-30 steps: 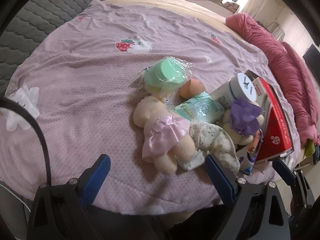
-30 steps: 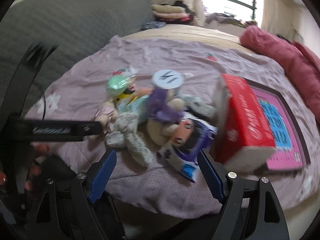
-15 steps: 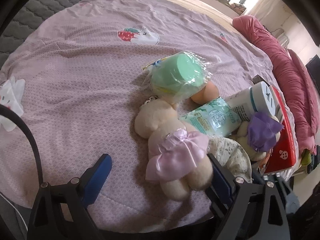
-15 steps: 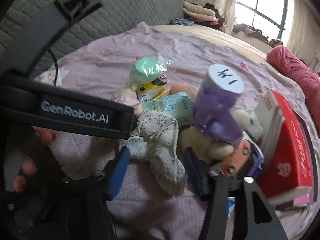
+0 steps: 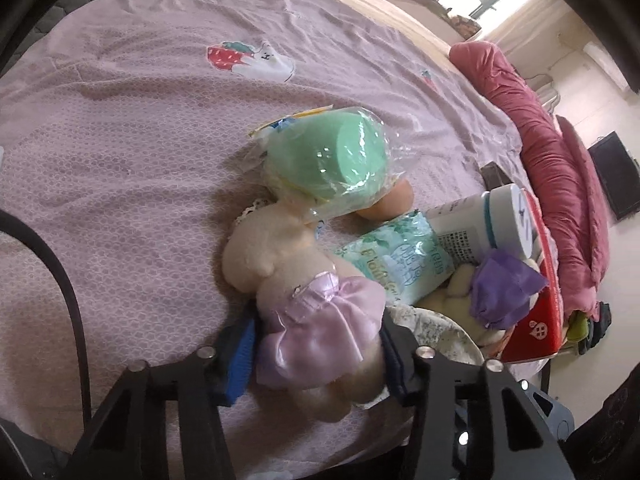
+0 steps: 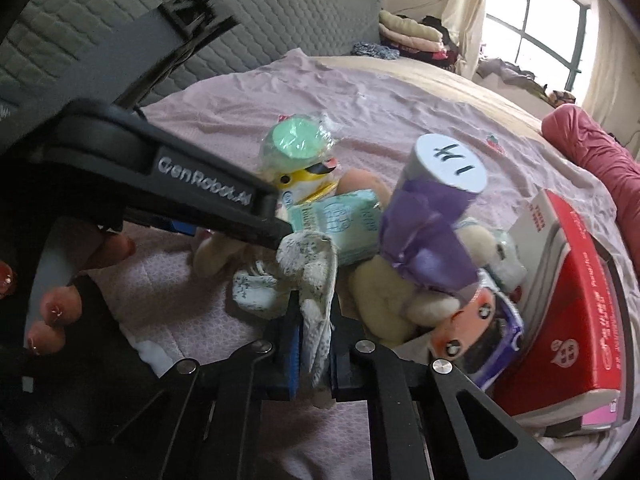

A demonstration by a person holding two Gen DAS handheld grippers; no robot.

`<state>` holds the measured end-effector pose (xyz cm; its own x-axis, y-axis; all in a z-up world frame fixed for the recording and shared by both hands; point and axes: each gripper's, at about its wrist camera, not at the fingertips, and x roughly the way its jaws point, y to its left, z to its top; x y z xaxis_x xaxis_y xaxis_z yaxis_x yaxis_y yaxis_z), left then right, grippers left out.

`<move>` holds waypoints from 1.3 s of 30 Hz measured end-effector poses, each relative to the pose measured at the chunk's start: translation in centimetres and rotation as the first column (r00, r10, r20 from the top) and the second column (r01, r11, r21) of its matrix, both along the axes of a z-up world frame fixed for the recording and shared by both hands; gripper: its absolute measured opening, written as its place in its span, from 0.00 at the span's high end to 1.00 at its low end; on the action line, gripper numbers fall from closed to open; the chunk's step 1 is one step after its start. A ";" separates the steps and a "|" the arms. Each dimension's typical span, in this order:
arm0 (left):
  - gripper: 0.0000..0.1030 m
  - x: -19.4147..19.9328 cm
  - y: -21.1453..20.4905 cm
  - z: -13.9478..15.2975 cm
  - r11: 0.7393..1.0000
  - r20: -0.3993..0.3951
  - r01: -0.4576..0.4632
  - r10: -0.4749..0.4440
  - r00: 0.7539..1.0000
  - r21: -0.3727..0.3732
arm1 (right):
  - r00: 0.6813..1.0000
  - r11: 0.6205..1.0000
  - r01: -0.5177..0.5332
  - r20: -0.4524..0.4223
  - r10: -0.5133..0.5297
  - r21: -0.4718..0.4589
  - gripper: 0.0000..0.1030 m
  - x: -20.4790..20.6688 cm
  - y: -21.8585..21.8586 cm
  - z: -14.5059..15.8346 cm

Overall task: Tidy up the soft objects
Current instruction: 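Lift the teddy bear and scrunchie and carry both toward the pink book tray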

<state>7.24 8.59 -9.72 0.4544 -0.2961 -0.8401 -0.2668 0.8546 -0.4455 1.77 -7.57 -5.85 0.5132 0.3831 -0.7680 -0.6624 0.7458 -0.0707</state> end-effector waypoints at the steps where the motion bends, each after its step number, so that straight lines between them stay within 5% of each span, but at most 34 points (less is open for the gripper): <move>1: 0.53 -0.1 0.1 0.0 1.000 0.008 -0.004 0.004 1.000 -0.011 | 1.000 1.000 0.006 -0.006 -0.006 0.009 0.91 0.1 -0.2 0.1; 6: 0.55 -0.7 0.7 0.4 0.998 0.046 -0.020 0.023 0.999 -0.064 | 1.000 0.999 0.008 -0.013 -0.007 0.039 0.93 0.3 -0.9 0.6; 20: 0.55 -3.3 -0.3 4.5 1.000 0.145 0.006 -0.008 0.989 0.020 | 0.994 0.990 0.011 0.102 -0.026 0.141 0.94 -1.3 -3.1 5.7; 39: 0.55 -3.1 -4.5 9.1 0.991 0.197 0.062 -0.085 0.977 0.119 | 0.937 0.928 0.228 0.194 -0.292 0.294 0.94 0.6 -11.7 11.1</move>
